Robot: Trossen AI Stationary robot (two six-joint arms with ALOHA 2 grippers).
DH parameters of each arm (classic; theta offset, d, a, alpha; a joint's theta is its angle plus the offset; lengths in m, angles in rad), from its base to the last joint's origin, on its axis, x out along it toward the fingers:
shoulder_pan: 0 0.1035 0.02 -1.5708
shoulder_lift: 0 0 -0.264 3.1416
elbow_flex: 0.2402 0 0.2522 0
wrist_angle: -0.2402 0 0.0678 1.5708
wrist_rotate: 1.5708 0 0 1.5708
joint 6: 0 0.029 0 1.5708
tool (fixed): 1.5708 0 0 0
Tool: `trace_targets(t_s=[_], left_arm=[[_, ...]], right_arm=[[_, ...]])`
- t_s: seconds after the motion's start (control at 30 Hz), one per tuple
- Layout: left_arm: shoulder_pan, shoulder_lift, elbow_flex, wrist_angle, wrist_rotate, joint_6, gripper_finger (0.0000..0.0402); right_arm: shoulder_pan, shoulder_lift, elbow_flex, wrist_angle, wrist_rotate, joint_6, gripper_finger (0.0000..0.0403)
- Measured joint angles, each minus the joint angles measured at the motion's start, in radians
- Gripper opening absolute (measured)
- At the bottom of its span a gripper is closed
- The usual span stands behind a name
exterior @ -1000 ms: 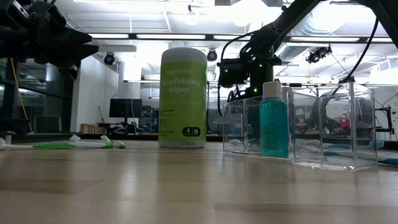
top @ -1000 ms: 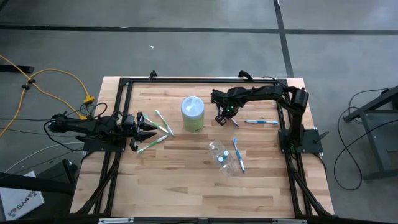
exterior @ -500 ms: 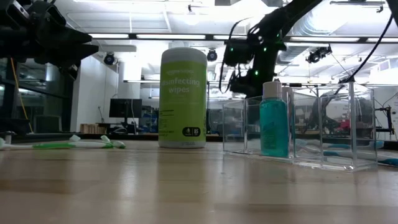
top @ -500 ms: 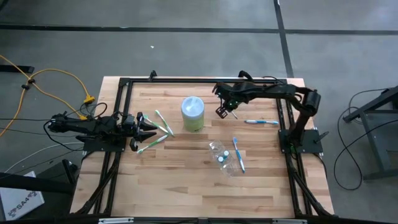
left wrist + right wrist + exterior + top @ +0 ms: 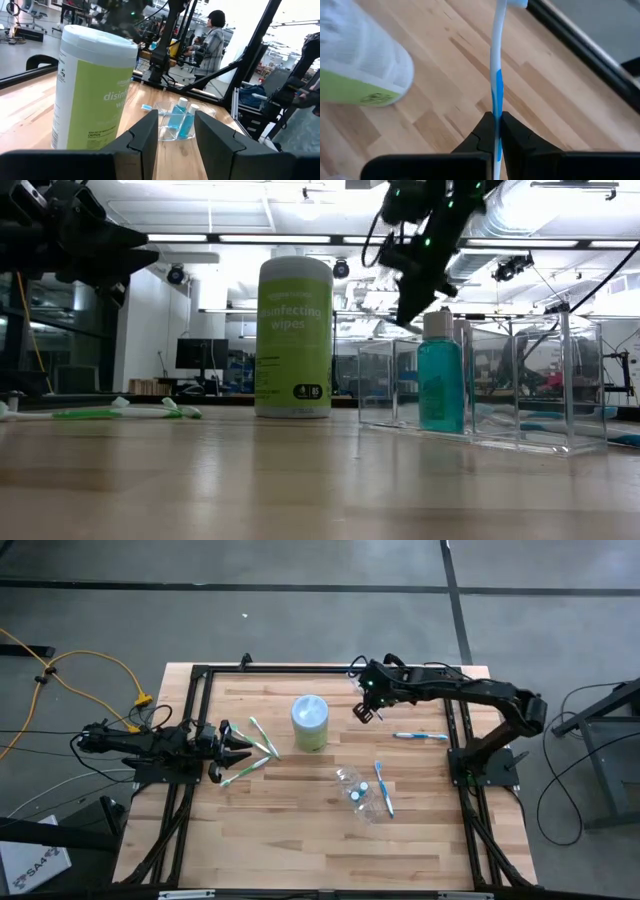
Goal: Pick & Place toothbrushing station
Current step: Put the top left blue toothbrush into the transparent organizer
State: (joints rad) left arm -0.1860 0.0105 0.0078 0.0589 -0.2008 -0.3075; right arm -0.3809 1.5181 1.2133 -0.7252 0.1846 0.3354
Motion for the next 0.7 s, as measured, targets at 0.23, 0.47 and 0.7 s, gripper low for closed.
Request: trace_targets(t_s=[0.23, 0.47, 0.7], left_arm=[[0.0, 0.0, 0.0, 0.028, 0.0, -0.024, 0.0124], [0.0, 0.044, 0.0, 0.114, 0.0, -0.038, 0.0124], [-0.001, 0.221, 0.013, 0.277, -0.001, -0.024, 0.0124]], right_arm=[[0.089, -0.079, 0.001, -0.003, 0.077, 0.0, 0.0005], [0.202, -0.099, 0.001, 0.0, 0.172, 0.002, 0.0004], [0.289, -0.099, 0.001, 0.002, 0.256, 0.011, 0.0004]])
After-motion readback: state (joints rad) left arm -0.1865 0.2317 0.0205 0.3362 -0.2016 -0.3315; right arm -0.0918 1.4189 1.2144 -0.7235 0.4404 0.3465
